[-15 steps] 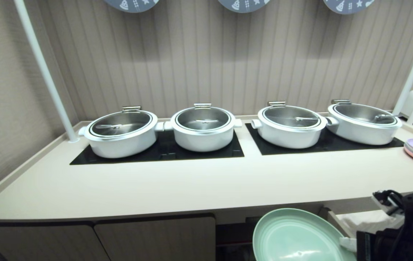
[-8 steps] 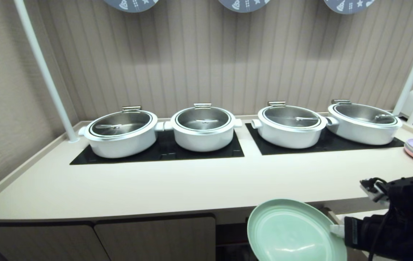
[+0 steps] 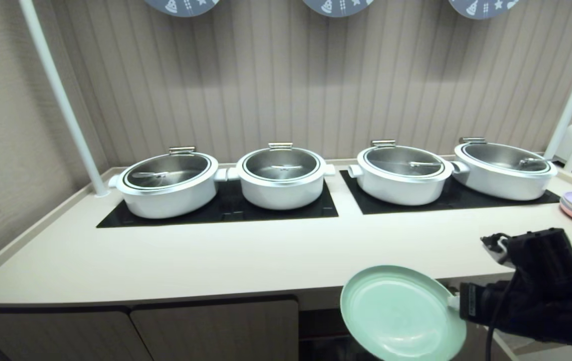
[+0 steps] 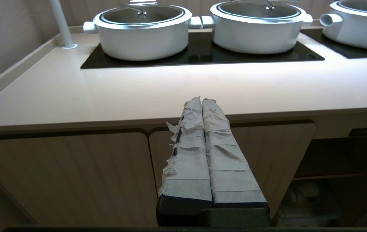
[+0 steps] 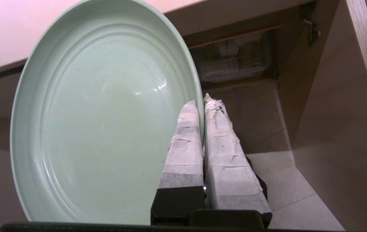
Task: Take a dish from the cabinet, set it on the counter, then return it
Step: Place it on the table
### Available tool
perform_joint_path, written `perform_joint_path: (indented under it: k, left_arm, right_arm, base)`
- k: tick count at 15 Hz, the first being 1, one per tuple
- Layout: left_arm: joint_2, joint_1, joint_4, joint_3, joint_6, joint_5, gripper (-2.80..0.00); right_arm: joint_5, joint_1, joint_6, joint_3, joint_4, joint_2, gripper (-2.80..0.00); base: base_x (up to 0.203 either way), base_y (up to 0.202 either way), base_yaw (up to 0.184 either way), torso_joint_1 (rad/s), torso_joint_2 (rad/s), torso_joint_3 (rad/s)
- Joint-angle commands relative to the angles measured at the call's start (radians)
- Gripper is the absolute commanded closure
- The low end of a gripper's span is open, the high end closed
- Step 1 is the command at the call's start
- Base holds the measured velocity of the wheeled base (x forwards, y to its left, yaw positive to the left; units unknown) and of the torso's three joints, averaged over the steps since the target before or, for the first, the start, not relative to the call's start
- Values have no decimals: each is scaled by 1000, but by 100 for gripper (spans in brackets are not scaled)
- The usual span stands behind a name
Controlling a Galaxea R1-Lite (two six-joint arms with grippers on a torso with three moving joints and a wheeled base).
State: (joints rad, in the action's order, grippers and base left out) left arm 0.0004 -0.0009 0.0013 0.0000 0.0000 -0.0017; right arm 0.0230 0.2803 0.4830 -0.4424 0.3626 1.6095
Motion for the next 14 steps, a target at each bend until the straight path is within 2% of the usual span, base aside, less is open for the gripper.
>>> perform_joint_path:
  k: [1,4,8,14]
  left_arm:
    - [0,-1,0,0,0,0,0]
    - [0,-1,0,0,0,0,0]
    - [0,0,0,0,0,0,0]
    - [0,-1,0,0,0,0,0]
  right_arm:
    - [-1,-7,3,-36,3,57,0]
    - [-11,-16,8,-90,6,119,0]
    - [-36,-20,57,-164,4,195,0]
    - [-80,-25,61,-283,8,313,0]
  base:
    - [0,0,0,0,0,0]
    - [0,0,0,0,0,0]
    - [0,0,0,0,0,0]
    - [0,0,0,0,0,0]
